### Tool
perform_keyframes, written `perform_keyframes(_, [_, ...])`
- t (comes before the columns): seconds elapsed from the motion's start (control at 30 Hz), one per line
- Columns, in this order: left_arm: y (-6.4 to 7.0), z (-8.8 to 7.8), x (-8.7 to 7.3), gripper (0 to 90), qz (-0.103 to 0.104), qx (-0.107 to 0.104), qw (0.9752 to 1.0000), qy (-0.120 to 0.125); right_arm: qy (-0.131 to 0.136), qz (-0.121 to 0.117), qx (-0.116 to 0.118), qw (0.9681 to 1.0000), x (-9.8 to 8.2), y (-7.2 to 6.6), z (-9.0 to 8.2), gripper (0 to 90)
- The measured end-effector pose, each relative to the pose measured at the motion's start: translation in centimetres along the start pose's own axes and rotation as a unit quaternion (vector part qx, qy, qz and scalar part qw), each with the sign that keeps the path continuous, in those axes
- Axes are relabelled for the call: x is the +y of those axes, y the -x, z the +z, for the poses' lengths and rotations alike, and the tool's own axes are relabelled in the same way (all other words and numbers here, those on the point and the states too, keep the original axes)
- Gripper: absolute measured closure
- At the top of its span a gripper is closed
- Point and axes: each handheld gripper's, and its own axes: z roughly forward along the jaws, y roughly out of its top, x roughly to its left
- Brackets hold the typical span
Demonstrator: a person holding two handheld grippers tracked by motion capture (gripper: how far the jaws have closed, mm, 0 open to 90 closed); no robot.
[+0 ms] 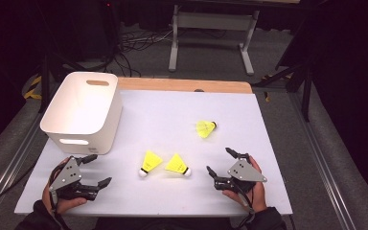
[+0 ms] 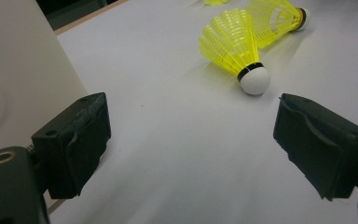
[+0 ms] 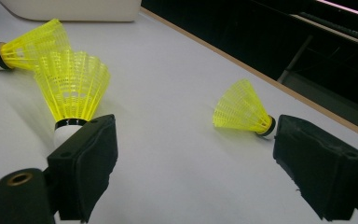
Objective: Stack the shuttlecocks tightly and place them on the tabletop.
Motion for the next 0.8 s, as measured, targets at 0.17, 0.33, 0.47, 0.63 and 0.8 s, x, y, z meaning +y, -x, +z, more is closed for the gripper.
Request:
perform_keyframes(0.17, [0.2,0.2,0.0,12.0,0.002,-0.002,1.0,-0.005,0.004,0.0,-0.001,1.0,0.0,0.1,-0.2,14.5])
perform_keyframes(0.33, [0.2,0.2,0.0,12.0,0.0,-0.007,1.0,-0.006,0.004,0.0,-0.002,1.0,0.2,0.1,-0.2,14.5])
perform_keyframes(0.47, [0.3,0.5,0.1,13.0,-0.014,-0.013,0.9998,-0.009,0.003,-0.004,-0.002,1.0,0.3,-0.1,-0.2,14.5])
perform_keyframes(0.63, [0.7,1.3,0.7,14.3,-0.03,-0.029,0.999,-0.016,-0.001,0.0,0.002,1.0,0.1,0.0,0.0,14.5])
perform_keyframes(0.8, [1.0,3.5,2.1,14.7,-0.056,-0.064,0.9958,-0.032,-0.006,-0.002,0.002,1.0,0.1,-0.1,0.2,14.5])
